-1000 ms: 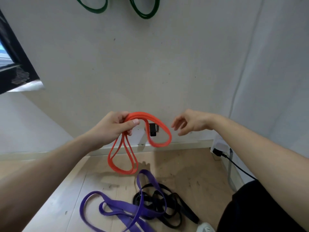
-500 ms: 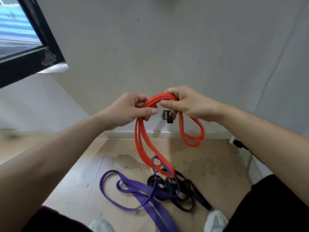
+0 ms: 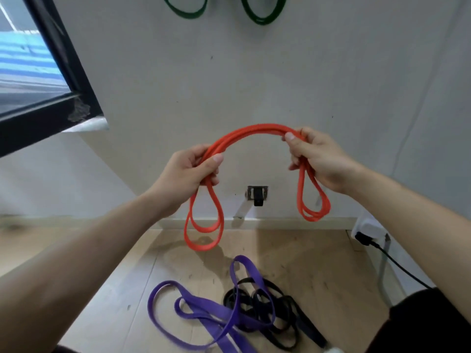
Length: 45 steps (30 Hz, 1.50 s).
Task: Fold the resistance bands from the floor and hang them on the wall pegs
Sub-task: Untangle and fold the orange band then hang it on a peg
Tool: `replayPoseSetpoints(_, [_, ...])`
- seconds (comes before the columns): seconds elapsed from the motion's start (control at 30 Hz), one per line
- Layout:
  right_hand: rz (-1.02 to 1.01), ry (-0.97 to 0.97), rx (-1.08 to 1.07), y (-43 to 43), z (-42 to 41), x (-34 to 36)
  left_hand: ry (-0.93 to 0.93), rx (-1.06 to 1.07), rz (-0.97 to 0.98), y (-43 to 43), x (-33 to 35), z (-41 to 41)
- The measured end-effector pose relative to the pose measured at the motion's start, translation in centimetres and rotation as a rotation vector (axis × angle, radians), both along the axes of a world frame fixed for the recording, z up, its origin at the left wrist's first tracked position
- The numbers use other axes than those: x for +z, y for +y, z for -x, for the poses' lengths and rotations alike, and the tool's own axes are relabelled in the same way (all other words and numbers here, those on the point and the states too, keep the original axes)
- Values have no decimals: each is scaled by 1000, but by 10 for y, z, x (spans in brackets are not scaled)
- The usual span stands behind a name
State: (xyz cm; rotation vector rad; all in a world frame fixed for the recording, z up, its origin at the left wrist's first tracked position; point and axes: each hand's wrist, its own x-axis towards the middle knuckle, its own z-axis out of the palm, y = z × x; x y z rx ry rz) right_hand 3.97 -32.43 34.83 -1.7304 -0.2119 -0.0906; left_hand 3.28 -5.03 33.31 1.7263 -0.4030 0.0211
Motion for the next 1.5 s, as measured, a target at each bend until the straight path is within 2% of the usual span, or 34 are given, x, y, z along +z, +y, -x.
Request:
replayPoseSetpoints(0.2, [-206,36,-52,6,0,2,39,170,237,-11,4,-7])
replayPoseSetpoints(0.33, [-187,12,-76,26,6,-1,96,276,403,-23,13,-11])
replayPoseSetpoints(0.53, [-178,-101,-97,57,11,15,121,227,505,-50,36,-6])
replayPoseSetpoints(0.7, [-240,-214,-149,55,2,51,84,164,473,-67,75,-15])
replayPoseSetpoints(0.9, [-235,-393,-274,20,-15,133,-87,84,345,-101,152,-42])
replayPoseSetpoints(1.23, [-229,-669,-500,-23,-56,266,-409,187,312,-157,287,-92])
replayPoseSetpoints(1.33, [-217,-731,-566,-28,-75,288,-515,208,261,-170,315,-108])
replayPoseSetpoints(1.5, [-111,-728,-654,-34,-116,305,-566,242,151,-185,335,-145])
